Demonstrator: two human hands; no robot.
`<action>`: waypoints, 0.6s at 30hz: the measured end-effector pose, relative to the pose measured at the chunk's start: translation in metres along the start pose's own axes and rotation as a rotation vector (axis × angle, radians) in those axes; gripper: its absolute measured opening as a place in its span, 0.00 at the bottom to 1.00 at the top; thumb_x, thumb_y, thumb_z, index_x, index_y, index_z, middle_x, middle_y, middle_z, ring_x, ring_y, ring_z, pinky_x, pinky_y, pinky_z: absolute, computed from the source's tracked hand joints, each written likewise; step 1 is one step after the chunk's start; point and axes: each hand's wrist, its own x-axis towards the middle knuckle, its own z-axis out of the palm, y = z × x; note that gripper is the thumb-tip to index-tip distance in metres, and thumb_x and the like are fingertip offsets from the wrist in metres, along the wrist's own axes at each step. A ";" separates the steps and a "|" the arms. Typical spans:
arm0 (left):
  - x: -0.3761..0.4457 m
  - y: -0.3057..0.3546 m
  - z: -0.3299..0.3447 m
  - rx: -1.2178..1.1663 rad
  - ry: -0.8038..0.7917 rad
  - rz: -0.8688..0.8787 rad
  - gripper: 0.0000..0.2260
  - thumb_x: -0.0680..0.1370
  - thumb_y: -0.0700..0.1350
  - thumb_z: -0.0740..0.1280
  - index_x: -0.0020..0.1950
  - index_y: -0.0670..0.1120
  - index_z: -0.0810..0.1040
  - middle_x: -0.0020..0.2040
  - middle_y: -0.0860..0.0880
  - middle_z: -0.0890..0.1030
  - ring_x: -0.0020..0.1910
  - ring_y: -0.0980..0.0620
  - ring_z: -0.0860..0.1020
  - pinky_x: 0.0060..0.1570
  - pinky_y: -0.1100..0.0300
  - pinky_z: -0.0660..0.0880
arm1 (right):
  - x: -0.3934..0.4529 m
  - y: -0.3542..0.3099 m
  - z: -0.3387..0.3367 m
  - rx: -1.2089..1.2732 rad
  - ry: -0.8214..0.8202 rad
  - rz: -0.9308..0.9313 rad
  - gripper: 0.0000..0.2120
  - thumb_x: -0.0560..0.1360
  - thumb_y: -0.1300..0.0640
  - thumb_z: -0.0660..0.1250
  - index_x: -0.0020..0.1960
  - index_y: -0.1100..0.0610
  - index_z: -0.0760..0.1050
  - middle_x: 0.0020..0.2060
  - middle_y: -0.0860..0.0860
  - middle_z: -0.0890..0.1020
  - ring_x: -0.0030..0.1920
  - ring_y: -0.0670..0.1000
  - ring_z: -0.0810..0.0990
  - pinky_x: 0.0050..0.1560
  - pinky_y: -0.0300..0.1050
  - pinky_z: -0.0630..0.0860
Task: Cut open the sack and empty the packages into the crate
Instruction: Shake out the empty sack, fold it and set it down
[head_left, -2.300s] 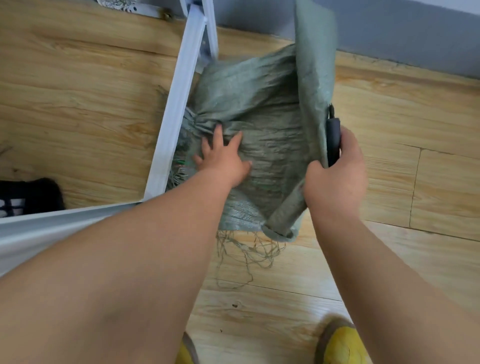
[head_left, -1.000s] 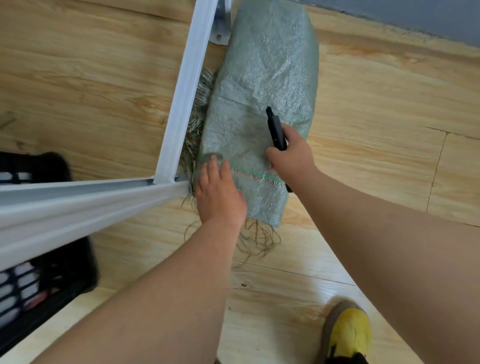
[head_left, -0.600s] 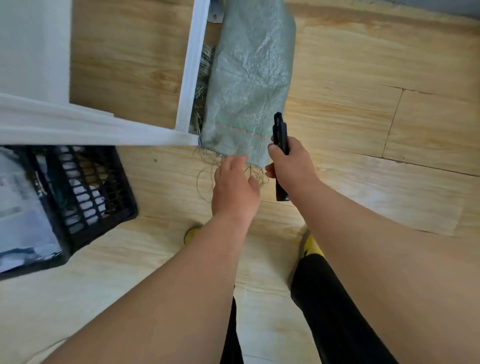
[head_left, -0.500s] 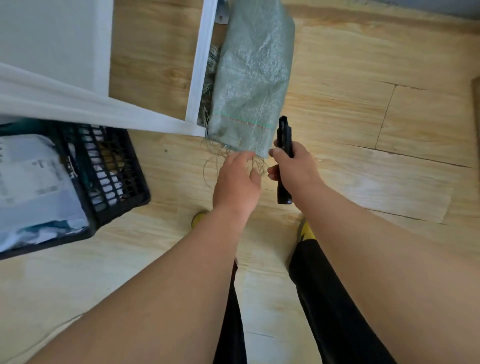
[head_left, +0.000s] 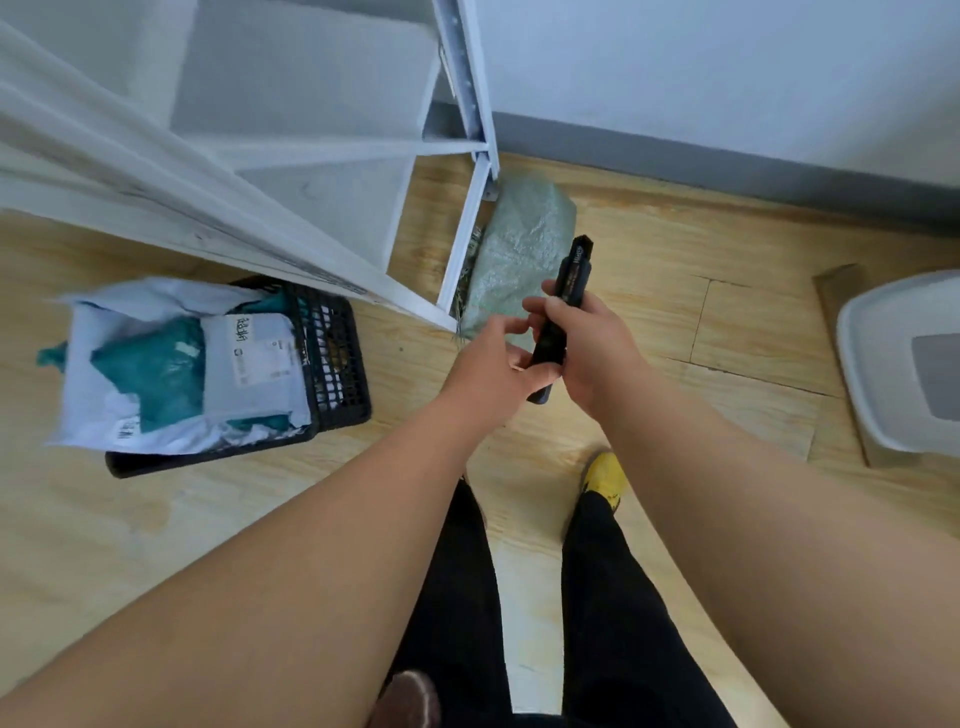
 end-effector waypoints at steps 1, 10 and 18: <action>-0.009 0.009 -0.008 0.016 0.028 0.019 0.21 0.73 0.50 0.73 0.63 0.52 0.68 0.48 0.54 0.80 0.47 0.56 0.80 0.43 0.63 0.73 | -0.011 -0.013 0.004 -0.031 -0.028 -0.023 0.10 0.79 0.62 0.62 0.59 0.55 0.74 0.50 0.51 0.82 0.47 0.49 0.79 0.43 0.45 0.79; -0.107 0.061 -0.071 -0.173 0.379 0.187 0.11 0.76 0.43 0.67 0.58 0.51 0.75 0.52 0.54 0.81 0.49 0.56 0.81 0.48 0.59 0.79 | -0.117 -0.109 0.057 -0.468 -0.311 -0.247 0.12 0.77 0.63 0.65 0.58 0.53 0.76 0.54 0.52 0.82 0.52 0.51 0.82 0.51 0.43 0.79; -0.188 0.074 -0.132 -0.260 0.618 0.277 0.13 0.74 0.41 0.71 0.56 0.49 0.73 0.48 0.56 0.80 0.50 0.54 0.81 0.51 0.50 0.80 | -0.197 -0.140 0.130 -0.615 -0.560 -0.420 0.18 0.77 0.65 0.66 0.65 0.56 0.74 0.54 0.55 0.82 0.53 0.54 0.82 0.50 0.42 0.80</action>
